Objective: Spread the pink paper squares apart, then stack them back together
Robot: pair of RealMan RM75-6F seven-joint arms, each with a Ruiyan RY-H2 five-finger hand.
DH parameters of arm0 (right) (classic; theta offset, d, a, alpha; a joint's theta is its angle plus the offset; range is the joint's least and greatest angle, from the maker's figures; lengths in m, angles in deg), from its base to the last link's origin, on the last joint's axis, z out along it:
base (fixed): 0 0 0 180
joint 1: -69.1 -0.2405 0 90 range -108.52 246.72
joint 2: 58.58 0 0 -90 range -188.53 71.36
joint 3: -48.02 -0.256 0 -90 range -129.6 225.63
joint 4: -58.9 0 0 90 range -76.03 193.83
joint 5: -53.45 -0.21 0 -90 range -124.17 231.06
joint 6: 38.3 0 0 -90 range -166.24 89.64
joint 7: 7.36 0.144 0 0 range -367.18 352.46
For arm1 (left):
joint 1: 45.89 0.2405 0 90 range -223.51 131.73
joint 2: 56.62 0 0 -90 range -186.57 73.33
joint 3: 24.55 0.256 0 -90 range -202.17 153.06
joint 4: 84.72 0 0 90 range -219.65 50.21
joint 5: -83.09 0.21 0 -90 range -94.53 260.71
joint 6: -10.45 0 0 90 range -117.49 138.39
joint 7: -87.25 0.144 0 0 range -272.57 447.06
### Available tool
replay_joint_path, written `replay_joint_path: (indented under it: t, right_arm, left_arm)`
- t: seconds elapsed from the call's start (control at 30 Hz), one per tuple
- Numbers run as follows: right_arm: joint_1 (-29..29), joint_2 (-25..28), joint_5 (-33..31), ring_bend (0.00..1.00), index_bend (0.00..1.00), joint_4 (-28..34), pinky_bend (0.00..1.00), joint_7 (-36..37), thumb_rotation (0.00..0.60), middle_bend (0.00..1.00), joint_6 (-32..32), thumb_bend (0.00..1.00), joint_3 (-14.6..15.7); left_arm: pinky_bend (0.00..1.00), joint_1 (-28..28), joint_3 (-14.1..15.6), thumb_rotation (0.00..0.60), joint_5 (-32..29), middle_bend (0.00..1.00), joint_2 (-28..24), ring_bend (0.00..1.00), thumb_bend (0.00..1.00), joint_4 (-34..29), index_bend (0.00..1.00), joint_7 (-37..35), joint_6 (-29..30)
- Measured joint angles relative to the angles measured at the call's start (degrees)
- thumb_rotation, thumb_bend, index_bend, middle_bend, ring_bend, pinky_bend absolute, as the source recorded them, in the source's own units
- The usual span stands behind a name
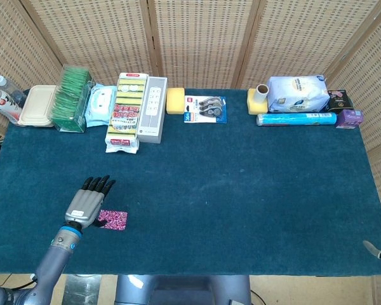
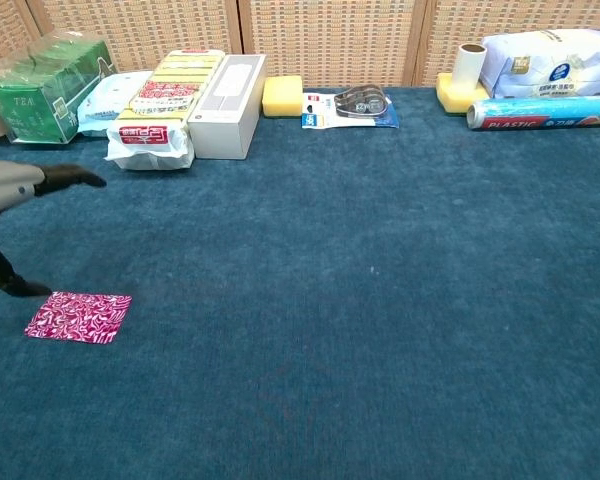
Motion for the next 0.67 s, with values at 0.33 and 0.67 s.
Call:
replay_joint_path:
  t: [0.33,0.67]
  right_arm:
    - [-0.2,-2.1,-0.7,0.0,0.08,-0.1,0.0,-4.8,0.534,0.0,-1.3,0.0,-0.8]
    - [0.1,-3.5,-1.7,0.0,0.08,0.3,0.0,-8.3,0.541,0.0,-2.7,0.0,-1.5]
  left_arm:
    - [0.0,11.9,6.5,0.6,34.5,0.0,-5.0,0.0,0.15,10.0,0.0,-24.3,15.2]
    - [0.0,23.5,9.7,0.6,40.6,0.0,-11.3,0.0,0.15,9.7,0.0,-25.7,25.5]
